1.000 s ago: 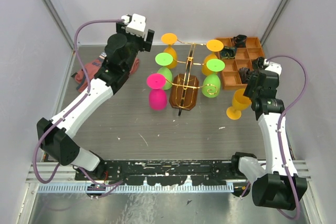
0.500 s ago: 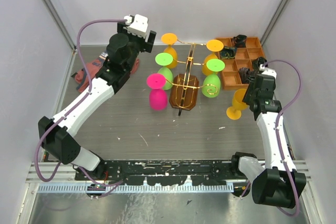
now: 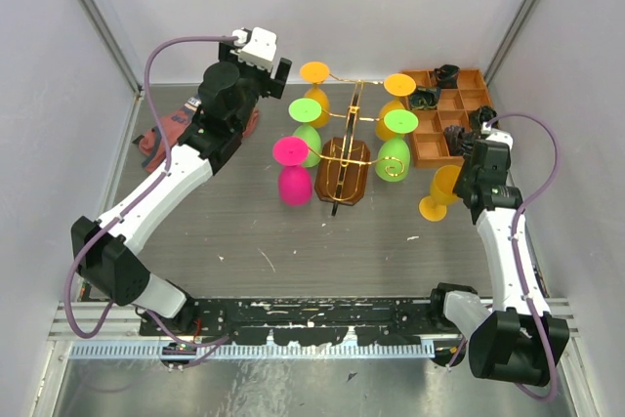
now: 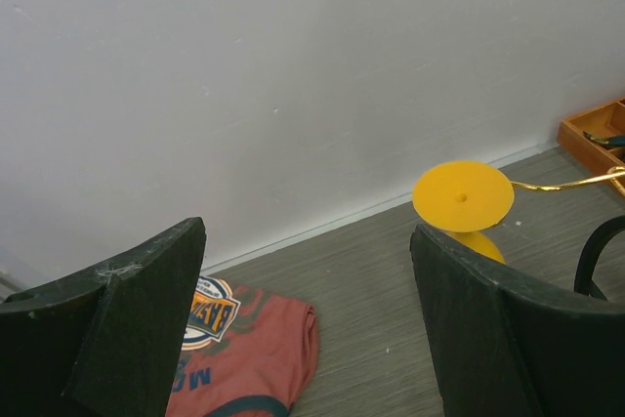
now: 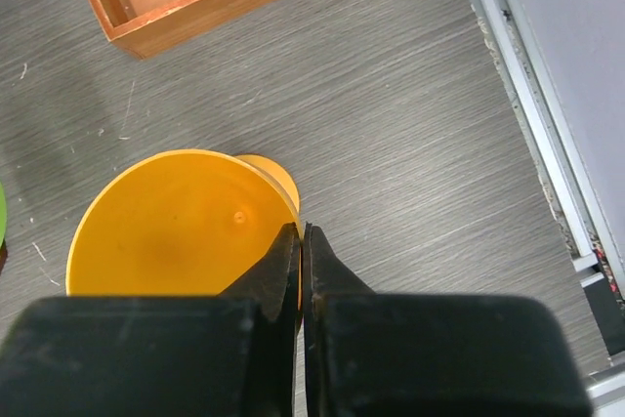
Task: Place the wine glass upside down on the wine glass rack
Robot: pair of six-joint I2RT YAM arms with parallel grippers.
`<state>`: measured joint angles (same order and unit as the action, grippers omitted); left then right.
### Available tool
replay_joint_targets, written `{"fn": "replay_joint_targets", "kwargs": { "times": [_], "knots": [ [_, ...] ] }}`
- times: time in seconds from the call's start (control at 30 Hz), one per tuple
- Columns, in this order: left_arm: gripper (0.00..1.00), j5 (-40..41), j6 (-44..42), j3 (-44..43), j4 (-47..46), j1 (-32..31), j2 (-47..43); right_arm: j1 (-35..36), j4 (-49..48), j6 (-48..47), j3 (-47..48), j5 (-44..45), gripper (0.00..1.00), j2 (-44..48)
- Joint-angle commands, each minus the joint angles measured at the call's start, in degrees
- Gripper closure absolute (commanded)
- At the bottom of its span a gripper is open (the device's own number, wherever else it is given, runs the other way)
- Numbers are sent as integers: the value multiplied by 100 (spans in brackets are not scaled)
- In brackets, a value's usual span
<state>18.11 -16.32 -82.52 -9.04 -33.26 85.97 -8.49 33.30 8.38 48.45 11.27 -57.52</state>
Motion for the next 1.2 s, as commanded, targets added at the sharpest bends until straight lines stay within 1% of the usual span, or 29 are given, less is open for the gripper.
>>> {"fn": "replay_joint_targets", "kwargs": {
  "times": [0.0, 0.13, 0.27, 0.37, 0.47, 0.53, 0.63, 0.73, 0.8, 0.83, 0.93, 1.0, 1.07, 1.17],
  "knots": [
    [7, -70, -47, -203, -54, 21, 51, -42, -4, -103, 473, 394, 99, 33],
    [7, -71, -51, -201, -46, 21, 48, -43, 159, -280, 920, 546, 99, -20],
    [6, -114, 24, -290, 94, 22, 75, -43, 298, -456, 1740, 527, 99, -151],
    [7, -377, 239, -783, 763, 25, 188, -42, 269, -597, 2373, 396, 99, -252],
    [7, -604, 567, -1591, 1748, 29, 432, -39, -34, -949, 2745, 221, 99, -252],
    [8, -728, 795, -2209, 2545, 29, 702, -30, -511, -1265, 2705, 1, 99, -123],
    [9, -882, 1057, -2971, 3238, 45, 966, -31, -1783, -1675, 2209, -445, 99, 242],
    [9, -1013, 1377, -3466, 3676, 91, 1094, -33, -3537, -1855, 1506, -1048, 99, 562],
    [9, -1260, 1732, -3727, 3938, 203, 1140, -34, -4803, -1875, 1149, -1494, 99, 577],
    [9, -1416, 1980, -3847, 4053, 280, 1156, -26, -5255, -1869, 1070, -1691, 99, 524],
    [10, -2047, 2920, -4058, 4296, 643, 1199, 40, -6199, -1823, 1103, -2185, 99, 179],
    [12, -2429, 3581, -4054, 4331, 852, 1202, 224, -6740, -1954, 1151, -2276, 99, -75],
    [12, -2616, 4117, -3964, 4324, 996, 1175, 552, -7174, -2303, 1244, -2215, 99, -374],
    [12, -2752, 4889, -3665, 4029, 1077, 999, 1299, -7593, -2968, 1467, -1958, 99, -774]
  ]
}}
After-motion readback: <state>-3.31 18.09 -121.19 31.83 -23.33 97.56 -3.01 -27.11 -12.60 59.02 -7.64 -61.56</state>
